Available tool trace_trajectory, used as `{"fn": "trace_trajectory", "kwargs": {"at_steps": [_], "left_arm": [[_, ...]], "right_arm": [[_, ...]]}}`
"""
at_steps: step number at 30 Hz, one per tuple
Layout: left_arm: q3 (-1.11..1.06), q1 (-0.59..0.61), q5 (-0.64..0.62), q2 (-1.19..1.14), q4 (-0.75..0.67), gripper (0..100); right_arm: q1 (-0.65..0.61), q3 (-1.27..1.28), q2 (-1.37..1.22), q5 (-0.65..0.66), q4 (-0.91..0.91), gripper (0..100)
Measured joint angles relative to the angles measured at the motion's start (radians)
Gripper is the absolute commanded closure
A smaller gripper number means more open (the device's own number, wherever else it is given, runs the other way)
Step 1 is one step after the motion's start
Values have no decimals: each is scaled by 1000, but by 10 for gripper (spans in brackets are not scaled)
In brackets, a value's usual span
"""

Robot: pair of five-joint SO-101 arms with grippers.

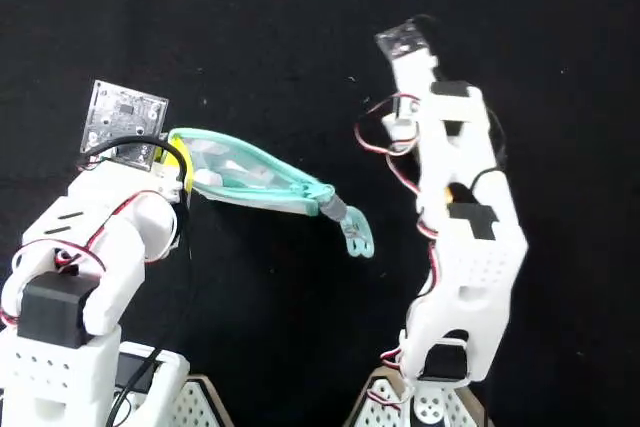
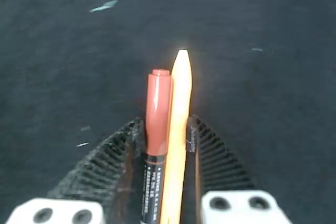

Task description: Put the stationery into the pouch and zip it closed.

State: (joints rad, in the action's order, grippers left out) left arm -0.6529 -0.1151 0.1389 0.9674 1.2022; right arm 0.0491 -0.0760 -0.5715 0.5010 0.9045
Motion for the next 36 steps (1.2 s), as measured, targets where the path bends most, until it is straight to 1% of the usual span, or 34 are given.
{"fn": "trace_trajectory", "kwargs": {"at_steps": [10, 16, 27, 36], "left_arm": [[-3, 0, 0, 0, 0, 970], [-3, 0, 0, 0, 0, 970], [-3, 0, 0, 0, 0, 970], [-3, 0, 0, 0, 0, 970]], "right_arm": [[-26, 0, 52, 6, 41, 879], [-29, 0, 91, 6, 98, 879], [-38, 0, 72, 6, 71, 878], [-107, 0, 81, -11, 69, 879]]}}
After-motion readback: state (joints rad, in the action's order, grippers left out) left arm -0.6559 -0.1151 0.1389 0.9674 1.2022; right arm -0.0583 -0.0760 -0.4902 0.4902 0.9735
